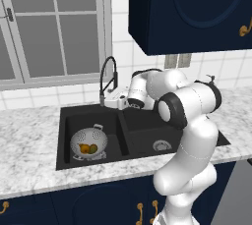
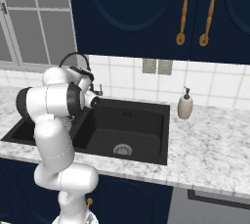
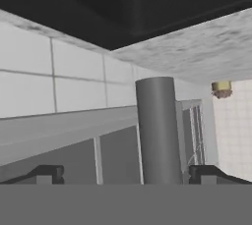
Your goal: Put the colander in the sink, put the pear, mango in the colander, and turn on the sink faucet and pour water over the colander.
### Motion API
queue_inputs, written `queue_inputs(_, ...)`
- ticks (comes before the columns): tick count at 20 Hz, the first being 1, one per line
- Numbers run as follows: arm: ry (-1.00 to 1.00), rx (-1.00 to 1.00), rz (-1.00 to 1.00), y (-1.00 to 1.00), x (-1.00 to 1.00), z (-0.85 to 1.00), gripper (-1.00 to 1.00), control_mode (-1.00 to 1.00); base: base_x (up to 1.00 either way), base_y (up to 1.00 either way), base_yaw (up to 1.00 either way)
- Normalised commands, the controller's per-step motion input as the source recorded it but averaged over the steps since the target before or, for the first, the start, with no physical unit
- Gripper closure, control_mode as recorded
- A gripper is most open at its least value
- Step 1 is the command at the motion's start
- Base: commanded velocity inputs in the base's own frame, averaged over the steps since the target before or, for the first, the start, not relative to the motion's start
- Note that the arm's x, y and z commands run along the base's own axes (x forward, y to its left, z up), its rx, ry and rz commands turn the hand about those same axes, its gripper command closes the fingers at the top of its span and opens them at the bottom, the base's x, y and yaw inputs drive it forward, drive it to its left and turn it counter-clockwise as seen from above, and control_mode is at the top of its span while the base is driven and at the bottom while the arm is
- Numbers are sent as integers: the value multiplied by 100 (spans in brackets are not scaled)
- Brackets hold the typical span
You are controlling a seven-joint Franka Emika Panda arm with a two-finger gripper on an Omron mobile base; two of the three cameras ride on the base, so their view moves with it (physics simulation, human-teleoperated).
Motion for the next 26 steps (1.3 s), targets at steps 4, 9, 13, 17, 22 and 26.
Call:
queue_inputs(4,0,10,-29,-39,0,0,-100,-100,0,0,0)
queue_inputs(9,0,2,-23,-2,6,0,-100,-100,0,0,0)
queue_inputs(13,1,0,-23,0,22,-1,-100,-100,0,0,0)
queue_inputs(17,3,2,-13,0,9,0,-100,-100,0,0,0)
queue_inputs(22,1,13,-1,-7,-74,28,-100,-100,0,0,0)
queue_inputs(26,9,1,0,0,-97,26,-100,-100,0,0,0)
